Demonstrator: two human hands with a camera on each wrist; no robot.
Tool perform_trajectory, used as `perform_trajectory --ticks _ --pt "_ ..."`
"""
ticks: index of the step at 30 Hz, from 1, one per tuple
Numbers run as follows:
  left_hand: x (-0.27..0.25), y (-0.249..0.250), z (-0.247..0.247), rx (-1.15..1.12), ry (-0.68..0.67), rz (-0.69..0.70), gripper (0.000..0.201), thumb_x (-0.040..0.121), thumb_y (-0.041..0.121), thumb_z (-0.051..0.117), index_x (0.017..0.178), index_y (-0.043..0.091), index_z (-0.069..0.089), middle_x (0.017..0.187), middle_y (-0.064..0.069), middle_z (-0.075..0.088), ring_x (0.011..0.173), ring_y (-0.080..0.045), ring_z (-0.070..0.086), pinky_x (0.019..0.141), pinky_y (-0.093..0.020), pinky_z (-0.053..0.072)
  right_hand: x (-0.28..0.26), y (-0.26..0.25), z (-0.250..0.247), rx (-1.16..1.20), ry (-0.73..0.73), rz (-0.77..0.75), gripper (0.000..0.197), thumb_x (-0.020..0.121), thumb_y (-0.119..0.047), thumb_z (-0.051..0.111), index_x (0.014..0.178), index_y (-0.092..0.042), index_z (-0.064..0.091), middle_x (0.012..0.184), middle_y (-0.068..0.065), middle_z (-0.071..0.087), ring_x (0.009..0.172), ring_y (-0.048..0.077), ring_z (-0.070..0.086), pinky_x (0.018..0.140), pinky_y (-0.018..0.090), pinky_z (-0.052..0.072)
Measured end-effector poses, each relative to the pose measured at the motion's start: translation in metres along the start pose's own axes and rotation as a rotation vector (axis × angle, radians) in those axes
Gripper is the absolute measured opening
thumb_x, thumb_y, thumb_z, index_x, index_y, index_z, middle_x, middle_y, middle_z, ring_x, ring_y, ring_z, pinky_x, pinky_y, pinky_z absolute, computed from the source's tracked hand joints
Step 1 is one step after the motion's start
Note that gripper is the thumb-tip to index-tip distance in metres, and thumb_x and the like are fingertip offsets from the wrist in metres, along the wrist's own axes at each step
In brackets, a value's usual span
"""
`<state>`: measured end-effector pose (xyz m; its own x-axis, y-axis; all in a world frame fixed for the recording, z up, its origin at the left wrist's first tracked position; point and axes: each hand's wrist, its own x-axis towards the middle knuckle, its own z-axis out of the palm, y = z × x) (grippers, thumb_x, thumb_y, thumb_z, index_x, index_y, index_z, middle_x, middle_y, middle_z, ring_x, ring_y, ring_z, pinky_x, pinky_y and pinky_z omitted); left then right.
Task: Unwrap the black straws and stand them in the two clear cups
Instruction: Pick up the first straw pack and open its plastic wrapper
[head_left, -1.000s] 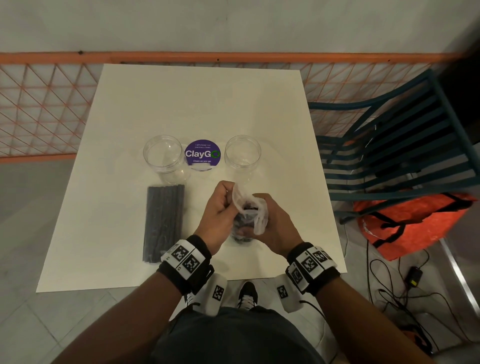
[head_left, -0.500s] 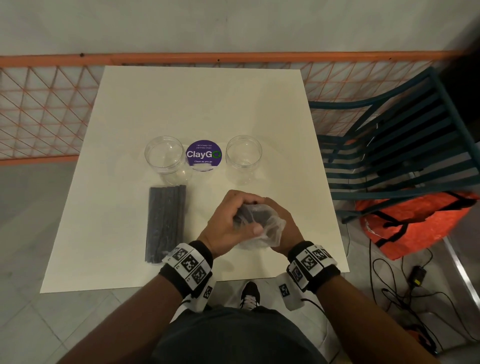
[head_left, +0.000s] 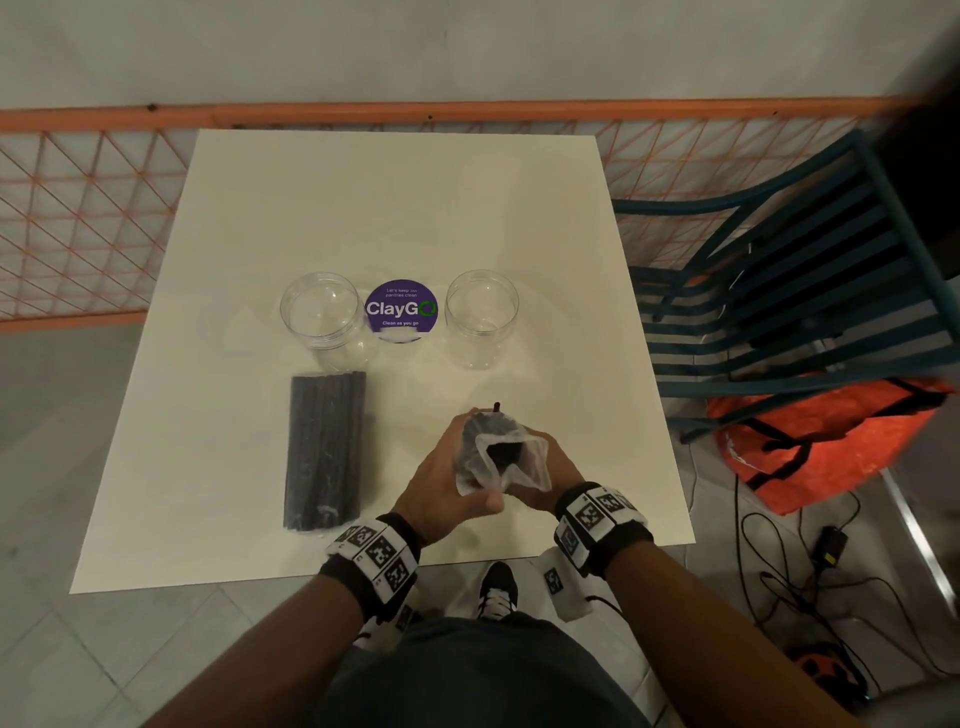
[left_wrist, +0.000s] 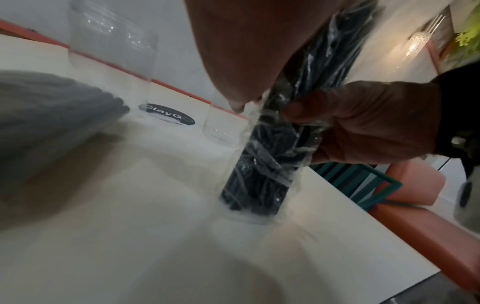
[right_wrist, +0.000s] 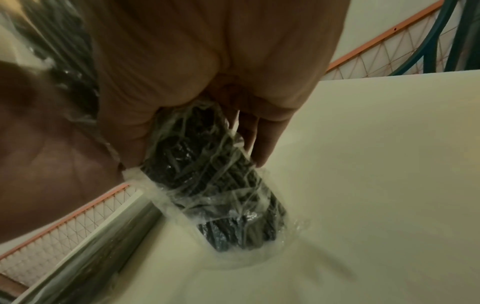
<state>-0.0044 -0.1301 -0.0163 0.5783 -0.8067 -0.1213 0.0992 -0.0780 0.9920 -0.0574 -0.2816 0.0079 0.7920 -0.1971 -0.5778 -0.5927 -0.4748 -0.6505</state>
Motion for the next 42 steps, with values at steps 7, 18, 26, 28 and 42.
perform_trajectory --ticks 7,18,26,28,42 --pt "0.011 -0.033 -0.01 0.445 -0.007 -0.126 0.077 0.069 0.085 0.059 0.132 0.041 0.045 0.142 -0.009 0.054 0.135 -0.027 0.049 0.113 -0.054 0.039 0.002 0.003 0.005 -0.14 -0.032 -0.128 0.046 0.089 -0.016 0.068 0.129 -0.001 0.053 0.128 0.019 0.06 0.117 0.032 0.056 0.09 0.019 0.036" --pt "0.019 -0.012 0.004 0.076 0.279 -0.094 0.07 0.054 0.044 0.087 0.116 0.029 0.057 0.115 -0.007 0.068 0.109 -0.022 0.067 0.097 -0.041 0.057 0.008 0.002 0.008 -0.03 0.009 -0.178 0.057 0.083 -0.011 0.074 0.133 -0.004 0.047 0.12 0.015 0.061 0.109 0.027 0.058 0.101 0.04 0.048" --pt "0.033 -0.052 -0.009 0.172 0.173 -0.273 0.101 0.056 0.065 0.087 0.136 0.015 0.049 0.135 -0.016 0.057 0.128 -0.034 0.054 0.111 -0.058 0.042 0.017 0.014 0.015 0.054 -0.011 -0.104 0.048 0.082 -0.021 0.076 0.124 -0.009 0.056 0.117 0.012 0.063 0.103 0.019 0.058 0.099 0.03 0.047" --pt "0.032 -0.064 -0.015 0.178 0.109 -0.305 0.108 0.056 0.068 0.087 0.14 0.013 0.047 0.138 -0.017 0.056 0.132 -0.035 0.052 0.111 -0.061 0.039 0.02 0.019 0.016 0.03 -0.029 -0.09 0.039 0.089 -0.015 0.068 0.123 0.001 0.056 0.12 0.019 0.063 0.101 0.017 0.054 0.09 0.024 0.044" --pt "0.032 -0.031 -0.004 0.247 0.1 -0.207 0.096 0.054 0.062 0.08 0.131 0.01 0.058 0.133 -0.01 0.063 0.124 -0.023 0.06 0.11 -0.042 0.047 0.014 0.031 0.008 0.287 -0.114 -0.122 0.077 0.078 0.001 0.077 0.142 -0.002 0.035 0.113 -0.01 0.052 0.099 0.004 0.055 0.072 -0.002 0.04"
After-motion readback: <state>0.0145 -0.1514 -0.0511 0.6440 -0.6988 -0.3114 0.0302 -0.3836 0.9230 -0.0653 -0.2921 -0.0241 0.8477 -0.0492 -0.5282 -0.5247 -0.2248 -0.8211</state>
